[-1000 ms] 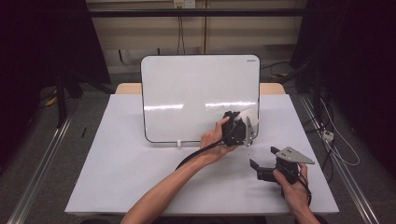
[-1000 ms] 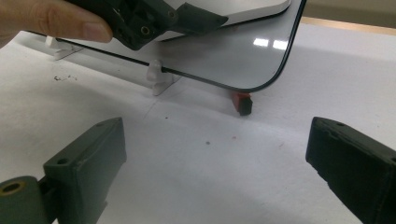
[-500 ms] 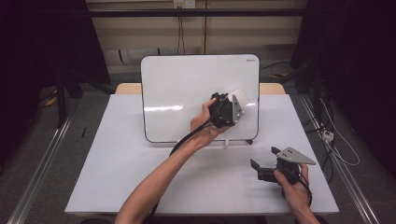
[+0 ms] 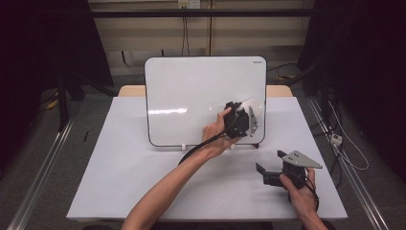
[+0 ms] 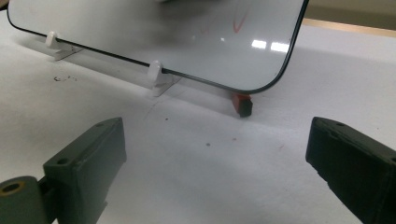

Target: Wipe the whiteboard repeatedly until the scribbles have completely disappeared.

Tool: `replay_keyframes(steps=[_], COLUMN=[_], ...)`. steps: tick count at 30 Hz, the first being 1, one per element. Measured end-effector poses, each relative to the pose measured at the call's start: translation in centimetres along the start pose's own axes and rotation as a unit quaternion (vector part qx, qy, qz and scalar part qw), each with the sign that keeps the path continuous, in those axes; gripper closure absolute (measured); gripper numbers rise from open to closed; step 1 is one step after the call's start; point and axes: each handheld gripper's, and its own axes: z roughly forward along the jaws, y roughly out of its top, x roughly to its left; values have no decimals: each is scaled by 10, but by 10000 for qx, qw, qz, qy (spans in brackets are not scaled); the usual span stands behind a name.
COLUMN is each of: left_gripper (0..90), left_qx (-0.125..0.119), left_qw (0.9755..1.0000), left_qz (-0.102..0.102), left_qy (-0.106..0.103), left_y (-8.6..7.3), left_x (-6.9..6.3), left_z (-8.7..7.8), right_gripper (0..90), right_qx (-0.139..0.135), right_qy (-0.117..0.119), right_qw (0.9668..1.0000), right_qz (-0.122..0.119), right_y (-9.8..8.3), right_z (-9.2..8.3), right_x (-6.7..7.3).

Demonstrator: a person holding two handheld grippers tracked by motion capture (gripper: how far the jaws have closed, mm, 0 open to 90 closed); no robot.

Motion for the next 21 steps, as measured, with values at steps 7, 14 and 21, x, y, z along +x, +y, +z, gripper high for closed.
replay_keyframes(steps=[7,14,21], left_gripper=[310,310,311], left_qx=[31,197,309], left_qw=[9983,9974,9994], left_qz=[504,576,-154], left_qy=[-295,-394,-50], left_y=[-13,-30,-56], left_x=[-26,-26,6], left_z=[-7,-20,-39], right_gripper=[48,48,49], right_qx=[-15,-13,-3], right_qy=[9,-3,-14], right_qw=[10000,10000,10000], right_qz=[16,-6,0], right_y=[-1,-1,-1], right_z=[-2,-2,-2], right_x=[-1,-1,-1])
